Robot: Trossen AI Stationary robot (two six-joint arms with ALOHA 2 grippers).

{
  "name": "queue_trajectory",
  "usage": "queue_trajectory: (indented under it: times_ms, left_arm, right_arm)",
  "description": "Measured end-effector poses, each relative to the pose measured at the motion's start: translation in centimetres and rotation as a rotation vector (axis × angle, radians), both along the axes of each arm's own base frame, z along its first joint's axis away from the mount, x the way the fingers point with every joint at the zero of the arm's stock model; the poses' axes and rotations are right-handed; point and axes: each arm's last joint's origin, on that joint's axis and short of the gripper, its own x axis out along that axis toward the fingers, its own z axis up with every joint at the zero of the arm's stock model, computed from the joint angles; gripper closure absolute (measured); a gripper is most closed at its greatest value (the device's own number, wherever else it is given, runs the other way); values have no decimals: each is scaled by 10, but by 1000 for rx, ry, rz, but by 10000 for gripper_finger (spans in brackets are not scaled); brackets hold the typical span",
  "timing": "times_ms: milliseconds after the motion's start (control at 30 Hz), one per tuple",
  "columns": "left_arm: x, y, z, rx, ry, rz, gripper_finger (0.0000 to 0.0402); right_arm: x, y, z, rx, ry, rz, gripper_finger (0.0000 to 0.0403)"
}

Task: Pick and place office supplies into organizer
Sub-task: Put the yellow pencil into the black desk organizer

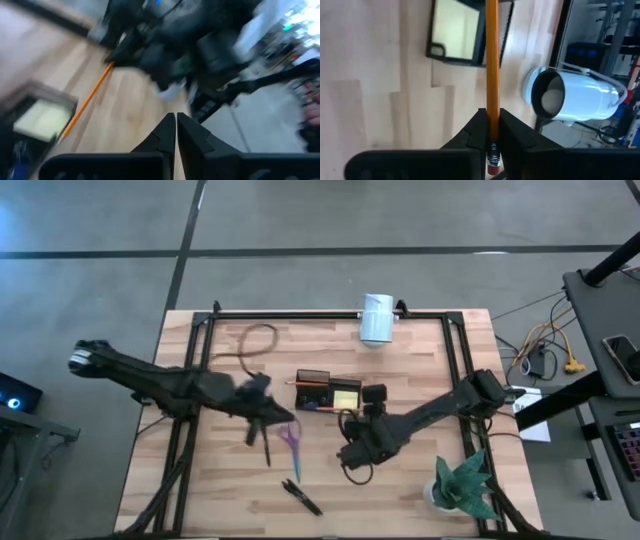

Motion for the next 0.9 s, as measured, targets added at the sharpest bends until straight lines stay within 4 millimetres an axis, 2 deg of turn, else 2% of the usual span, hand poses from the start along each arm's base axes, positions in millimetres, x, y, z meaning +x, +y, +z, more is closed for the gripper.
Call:
queue_trajectory:
  times_ms: [167, 367, 667, 900]
  left_arm:
    - [-37, 10, 27, -8, -128, -3, 402]
    - [-65, 18, 28, -8, -99, -2, 402]
    - [-73, 20, 8, -58, -48, 9, 402]
    - [-69, 19, -1, -67, -22, 14, 402]
  right_arm:
    - [18, -26, -5, -51, 17, -33, 387]
    - [31, -63, 0, -116, 5, -93, 388]
    - [35, -106, -2, -111, 195, -15, 388]
    - [39, -117, -3, -101, 263, 68, 389]
